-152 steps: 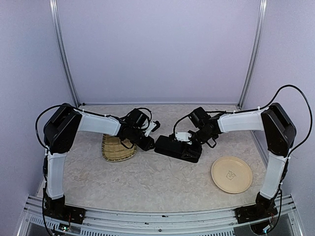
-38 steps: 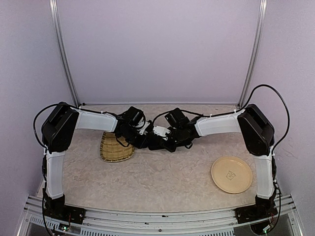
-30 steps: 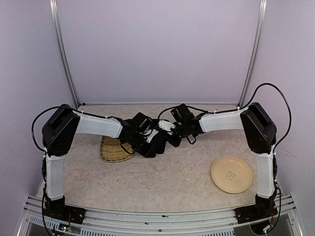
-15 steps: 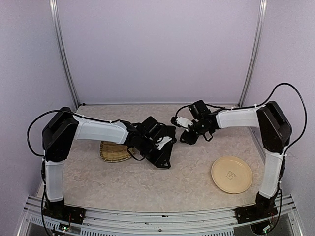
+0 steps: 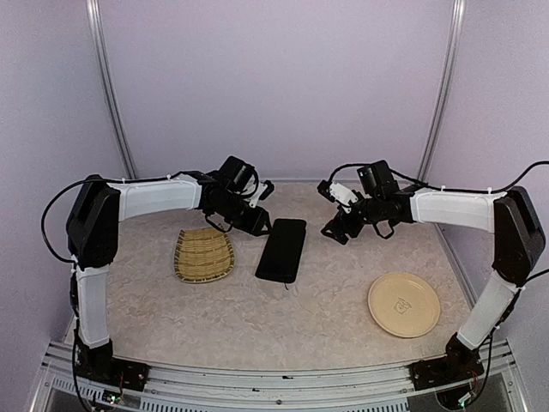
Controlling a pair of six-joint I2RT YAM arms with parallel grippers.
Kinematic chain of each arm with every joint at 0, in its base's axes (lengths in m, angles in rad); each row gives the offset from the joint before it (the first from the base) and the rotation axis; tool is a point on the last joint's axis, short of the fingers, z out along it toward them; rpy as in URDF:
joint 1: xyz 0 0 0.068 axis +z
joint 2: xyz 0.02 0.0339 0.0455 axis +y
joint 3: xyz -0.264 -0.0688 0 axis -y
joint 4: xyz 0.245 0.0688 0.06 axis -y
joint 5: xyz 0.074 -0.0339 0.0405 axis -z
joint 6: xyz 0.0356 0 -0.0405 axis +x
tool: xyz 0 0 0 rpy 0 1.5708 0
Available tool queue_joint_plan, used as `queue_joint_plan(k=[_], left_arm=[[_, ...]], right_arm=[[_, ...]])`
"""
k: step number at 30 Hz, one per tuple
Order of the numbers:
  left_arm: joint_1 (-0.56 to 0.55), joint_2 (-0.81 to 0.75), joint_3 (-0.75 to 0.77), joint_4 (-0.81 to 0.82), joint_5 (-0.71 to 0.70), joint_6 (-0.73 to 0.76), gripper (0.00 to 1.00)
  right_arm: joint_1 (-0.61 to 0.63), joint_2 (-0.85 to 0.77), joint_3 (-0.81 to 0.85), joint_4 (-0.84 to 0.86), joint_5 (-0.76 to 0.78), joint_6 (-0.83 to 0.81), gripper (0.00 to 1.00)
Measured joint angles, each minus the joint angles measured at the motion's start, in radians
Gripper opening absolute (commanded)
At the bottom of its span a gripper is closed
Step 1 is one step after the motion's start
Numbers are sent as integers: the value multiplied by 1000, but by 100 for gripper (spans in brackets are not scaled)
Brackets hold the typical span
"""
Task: Sort the hair-cutting tools
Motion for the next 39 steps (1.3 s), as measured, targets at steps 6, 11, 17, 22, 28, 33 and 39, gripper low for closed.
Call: queue_joint_plan(k=[6,11,17,22,28,33,39], left_arm=[[-2,91,32,-41,-43,-5,46],[-28,95,-29,-47,0,-16,46],[-53,84,-88,22,61,-41,43],[-105,84,-97,43,93,-51,41],[-130,84,-105,46,95,-62,40],[-106,68,-148,56,105,-77,40],[-95,42,-168,59,63,-91,37]], right_arm=[[-56,-12,10,7,-66,50,92],[-74,9,-35,-23,-237,46,60],[-36,61,-87,-28,-364,29,51],[40,113,-127,-32,-364,28,53],[54,134,-130,-27,-348,72,68],[64,134,-131,-22,-305,129,70],[72,134,-131,-24,-276,151,67]])
